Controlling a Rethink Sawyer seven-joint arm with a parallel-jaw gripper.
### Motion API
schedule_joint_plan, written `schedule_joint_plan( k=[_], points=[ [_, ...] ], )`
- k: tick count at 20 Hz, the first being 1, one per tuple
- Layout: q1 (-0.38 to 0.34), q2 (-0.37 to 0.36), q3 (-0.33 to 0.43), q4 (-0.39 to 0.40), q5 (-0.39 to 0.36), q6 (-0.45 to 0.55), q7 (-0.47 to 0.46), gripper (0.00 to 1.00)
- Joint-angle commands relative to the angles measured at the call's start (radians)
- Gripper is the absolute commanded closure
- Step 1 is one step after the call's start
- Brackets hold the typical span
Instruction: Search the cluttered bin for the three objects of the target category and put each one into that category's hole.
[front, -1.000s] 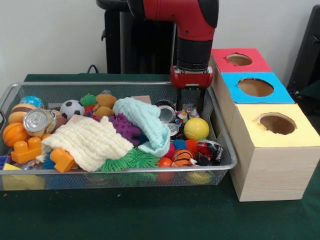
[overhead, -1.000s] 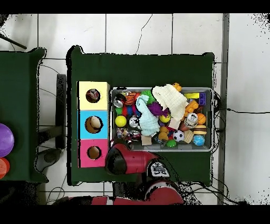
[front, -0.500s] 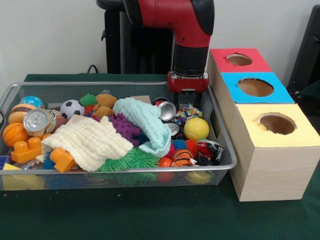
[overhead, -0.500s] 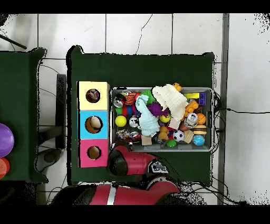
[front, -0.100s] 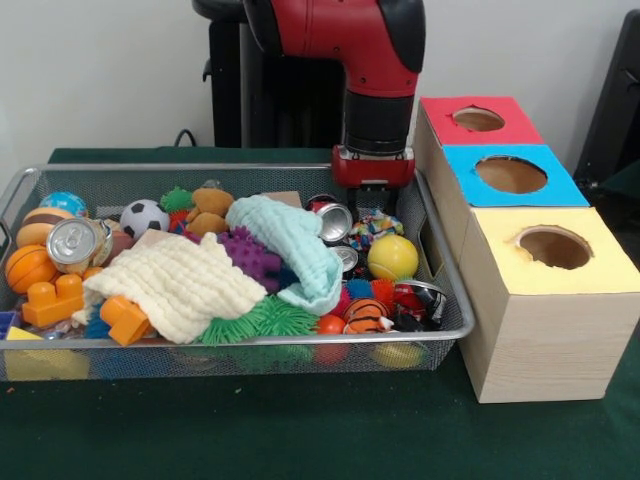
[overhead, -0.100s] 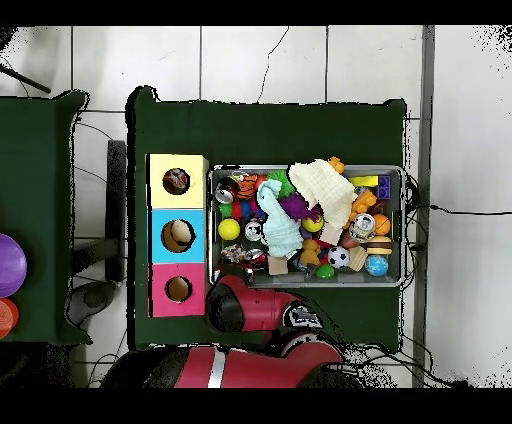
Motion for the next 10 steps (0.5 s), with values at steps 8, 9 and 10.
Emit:
schedule_joint_plan(
  k=[8, 9, 10],
  points=[
    [-0.069, 0.074, 0.071, -0.110, 0.042, -0.042, 0.212, 1.00],
    [-0.067, 0.064, 0.070, -0.103, 0.046, -0.041, 0.216, 1.00],
    [-0.067, 0.037, 0.073, -0.085, 0.052, -0.022, 0.220, 1.00]
  ],
)
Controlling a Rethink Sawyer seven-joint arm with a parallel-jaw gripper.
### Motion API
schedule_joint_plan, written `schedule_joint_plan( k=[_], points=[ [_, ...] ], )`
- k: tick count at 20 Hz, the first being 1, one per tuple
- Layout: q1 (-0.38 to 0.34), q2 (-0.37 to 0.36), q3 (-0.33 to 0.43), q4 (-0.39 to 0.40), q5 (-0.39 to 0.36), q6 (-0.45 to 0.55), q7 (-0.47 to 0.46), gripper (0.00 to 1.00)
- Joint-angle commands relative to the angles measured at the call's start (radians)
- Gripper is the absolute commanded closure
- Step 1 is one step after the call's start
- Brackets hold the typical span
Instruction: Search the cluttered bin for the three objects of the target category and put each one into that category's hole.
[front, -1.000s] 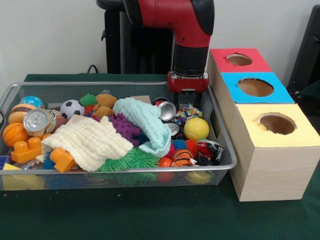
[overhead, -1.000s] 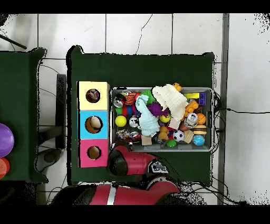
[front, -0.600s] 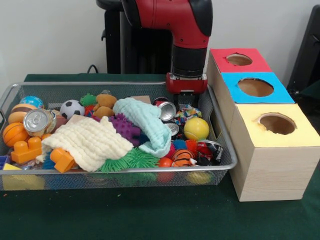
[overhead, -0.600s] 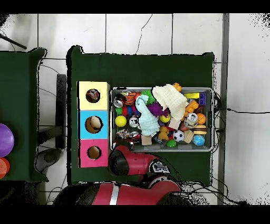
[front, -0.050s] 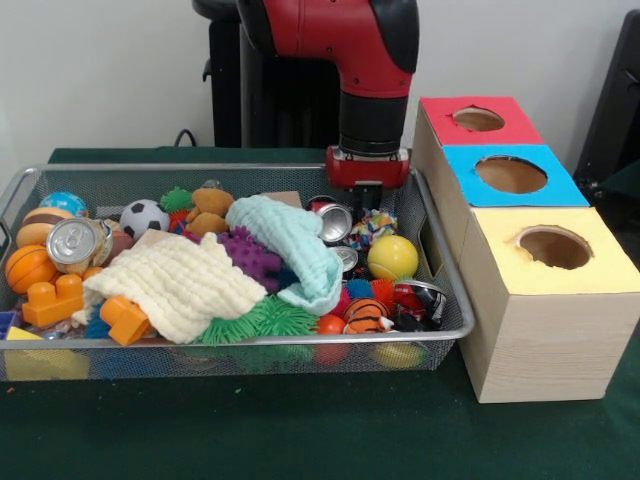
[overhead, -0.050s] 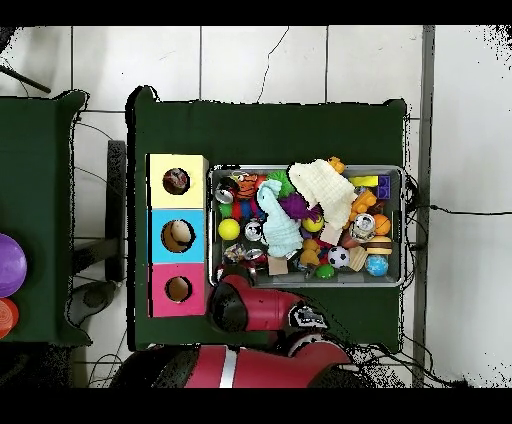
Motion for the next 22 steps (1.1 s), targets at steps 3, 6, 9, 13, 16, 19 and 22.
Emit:
schedule_joint_plan(
  k=[3, 6, 9, 13, 16, 19, 22],
  points=[
    [-0.039, -0.091, 0.071, -0.023, 0.072, 0.084, 0.217, 1.00],
    [0.034, -0.246, 0.019, 0.013, 0.124, 0.219, 0.201, 1.00],
    [0.042, -0.299, 0.025, -0.006, 0.162, 0.329, 0.197, 1.00],
    [0.045, -0.332, 0.033, -0.044, 0.194, 0.424, 0.190, 1.00],
    [0.050, -0.327, 0.036, -0.081, 0.211, 0.482, 0.181, 1.00],
    [0.052, -0.322, 0.042, -0.089, 0.219, 0.494, 0.180, 1.00],
    [0.057, -0.331, 0.037, -0.104, 0.226, 0.536, 0.177, 1.00]
  ],
)
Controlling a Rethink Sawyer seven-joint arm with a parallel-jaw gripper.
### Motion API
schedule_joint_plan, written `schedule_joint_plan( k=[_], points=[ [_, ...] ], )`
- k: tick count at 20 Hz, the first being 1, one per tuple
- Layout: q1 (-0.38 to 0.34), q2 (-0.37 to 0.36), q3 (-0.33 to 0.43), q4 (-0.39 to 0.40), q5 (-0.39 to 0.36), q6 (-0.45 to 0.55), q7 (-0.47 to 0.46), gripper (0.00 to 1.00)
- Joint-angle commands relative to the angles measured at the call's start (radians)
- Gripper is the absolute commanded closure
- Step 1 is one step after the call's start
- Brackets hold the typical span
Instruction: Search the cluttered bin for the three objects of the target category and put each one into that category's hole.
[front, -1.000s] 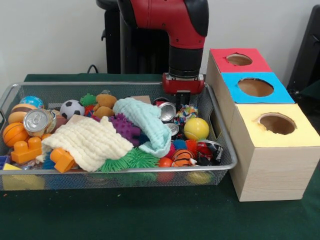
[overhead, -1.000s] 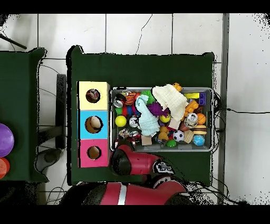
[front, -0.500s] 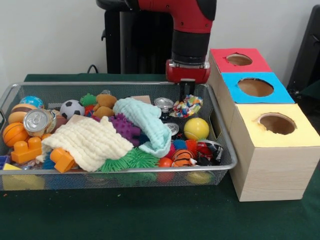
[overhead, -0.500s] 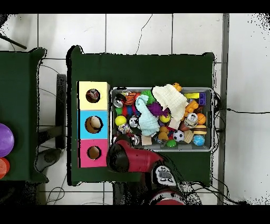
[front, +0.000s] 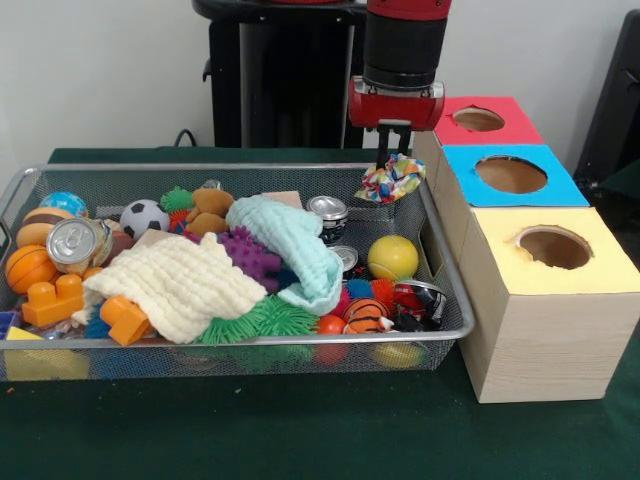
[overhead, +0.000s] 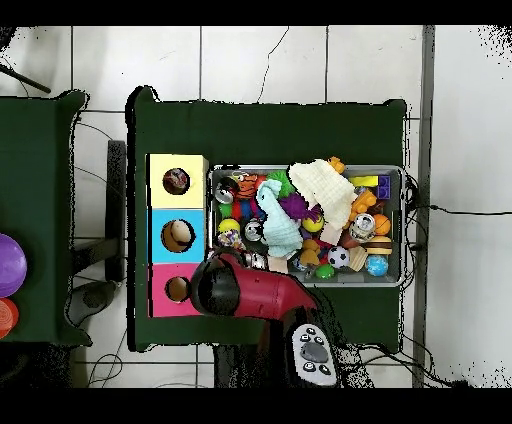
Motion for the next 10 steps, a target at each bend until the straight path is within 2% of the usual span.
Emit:
schedule_joint_plan(
  k=[1, 10],
  points=[
    [0.001, -0.022, 0.036, -0.098, 0.065, 0.117, 0.176, 1.00],
    [0.032, -0.033, 0.017, -0.165, 0.109, 0.223, 0.189, 1.00]
  ],
)
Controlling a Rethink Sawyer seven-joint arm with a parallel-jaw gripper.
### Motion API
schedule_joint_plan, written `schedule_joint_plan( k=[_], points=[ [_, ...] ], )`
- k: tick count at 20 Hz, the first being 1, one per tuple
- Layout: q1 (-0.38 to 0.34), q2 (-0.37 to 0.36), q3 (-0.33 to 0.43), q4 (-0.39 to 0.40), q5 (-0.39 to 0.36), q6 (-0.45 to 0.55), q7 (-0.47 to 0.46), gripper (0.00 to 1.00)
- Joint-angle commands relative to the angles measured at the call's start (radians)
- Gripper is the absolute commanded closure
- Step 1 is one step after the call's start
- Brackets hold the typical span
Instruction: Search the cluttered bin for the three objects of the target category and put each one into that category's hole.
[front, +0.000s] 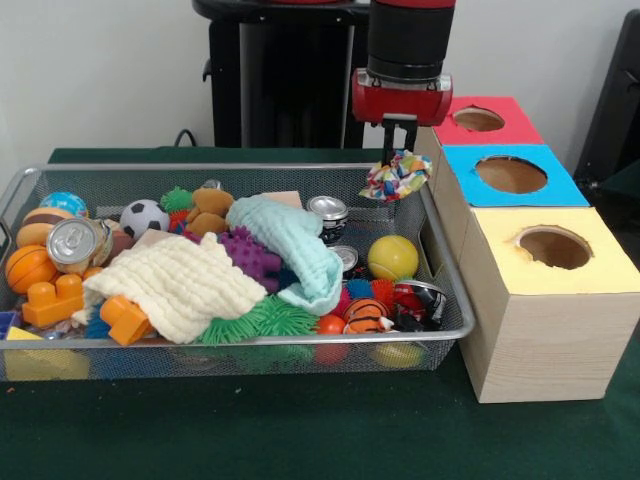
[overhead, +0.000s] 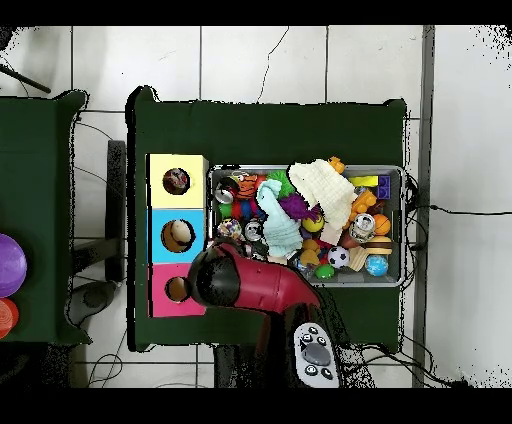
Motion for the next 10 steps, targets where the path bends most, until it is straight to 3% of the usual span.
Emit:
schedule_joint_plan(
  k=[1, 10],
  points=[
    [0.028, -0.016, 0.021, -0.127, 0.076, 0.177, 0.196, 1.00],
    [0.075, -0.010, 0.018, -0.249, 0.122, 0.319, 0.223, 1.00]
  ],
)
